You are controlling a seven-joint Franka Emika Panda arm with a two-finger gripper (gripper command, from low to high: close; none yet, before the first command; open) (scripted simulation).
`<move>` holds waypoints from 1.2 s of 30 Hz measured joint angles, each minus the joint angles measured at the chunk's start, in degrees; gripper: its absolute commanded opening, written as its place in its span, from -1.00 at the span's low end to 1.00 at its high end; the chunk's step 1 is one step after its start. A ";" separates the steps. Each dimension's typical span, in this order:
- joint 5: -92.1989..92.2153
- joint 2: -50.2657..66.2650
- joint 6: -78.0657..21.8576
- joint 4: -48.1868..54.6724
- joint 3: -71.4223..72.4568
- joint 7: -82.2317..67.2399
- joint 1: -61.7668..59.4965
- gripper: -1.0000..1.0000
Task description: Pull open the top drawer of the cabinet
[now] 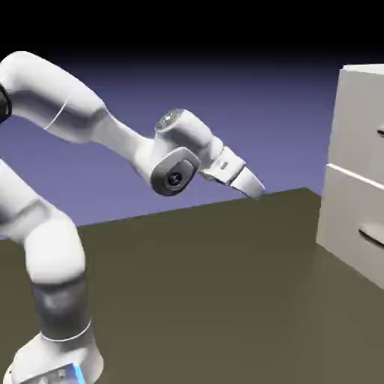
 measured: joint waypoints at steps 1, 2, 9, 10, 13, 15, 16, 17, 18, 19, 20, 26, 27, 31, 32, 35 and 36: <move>-2.47 -0.82 -0.33 1.40 -1.29 -0.34 2.08 0.00; -4.95 -1.64 -0.66 2.81 -2.57 -0.67 4.15 0.00; -22.26 -7.37 -2.95 12.64 -11.58 -3.03 18.69 0.00; -24.74 -8.19 -3.28 14.05 -12.86 -3.37 20.76 0.00; -32.16 -10.64 -4.26 18.26 -16.72 -4.38 26.99 0.00; -37.10 -12.28 -4.92 21.07 -19.29 -5.05 31.15 0.00; -39.58 -13.10 -5.25 22.47 -20.58 -5.39 33.22 0.00; -42.05 -13.92 -5.57 23.88 -21.87 -5.73 35.30 0.00; -44.52 -14.73 -5.90 25.28 -23.15 -6.06 37.38 0.00; -47.00 -15.55 -6.23 26.69 -24.44 -6.40 39.45 0.00; -49.47 -16.37 -6.56 28.09 -25.72 -6.74 41.53 0.00; -64.31 -21.28 -8.53 36.52 -33.44 -8.76 53.99 0.00; -66.78 -22.10 -8.85 37.92 -34.73 -9.10 56.06 0.00; -76.68 -25.38 -10.17 43.54 -39.87 -10.44 64.37 0.00; -79.15 -26.19 -10.49 44.94 -41.16 -10.78 66.45 0.00; -86.57 -28.65 -11.48 49.16 -45.02 -11.79 72.68 0.00; -89.05 -29.47 -11.81 50.56 -46.30 -12.13 74.75 0.00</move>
